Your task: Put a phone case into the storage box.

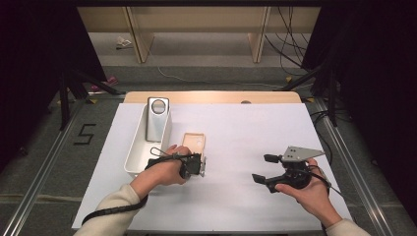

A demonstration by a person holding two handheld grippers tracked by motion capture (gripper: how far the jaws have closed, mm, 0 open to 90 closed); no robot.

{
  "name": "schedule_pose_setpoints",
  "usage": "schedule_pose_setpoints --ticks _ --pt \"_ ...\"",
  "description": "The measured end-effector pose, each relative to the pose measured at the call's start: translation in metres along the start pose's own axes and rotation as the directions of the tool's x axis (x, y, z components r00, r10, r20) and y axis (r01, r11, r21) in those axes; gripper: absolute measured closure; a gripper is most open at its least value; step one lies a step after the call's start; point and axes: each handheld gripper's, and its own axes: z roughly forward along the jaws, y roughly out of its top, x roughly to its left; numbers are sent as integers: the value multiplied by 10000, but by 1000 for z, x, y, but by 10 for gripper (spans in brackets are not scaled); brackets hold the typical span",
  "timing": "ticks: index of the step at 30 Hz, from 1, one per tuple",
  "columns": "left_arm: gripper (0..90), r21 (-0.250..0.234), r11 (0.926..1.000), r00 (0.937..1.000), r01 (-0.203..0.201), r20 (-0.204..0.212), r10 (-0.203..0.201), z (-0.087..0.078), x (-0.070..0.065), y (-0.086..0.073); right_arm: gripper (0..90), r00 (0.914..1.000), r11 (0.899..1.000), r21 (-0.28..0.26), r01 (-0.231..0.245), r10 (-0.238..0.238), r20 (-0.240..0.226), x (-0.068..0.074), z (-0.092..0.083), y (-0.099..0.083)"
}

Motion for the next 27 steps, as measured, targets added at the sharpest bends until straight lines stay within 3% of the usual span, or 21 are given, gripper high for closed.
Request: schedule_pose_setpoints --ticks 27 --pt "837 59 9997 9995 216 220 -217 0 0 1 161 10000 10000 3 -4 4 -3 0 0 0"
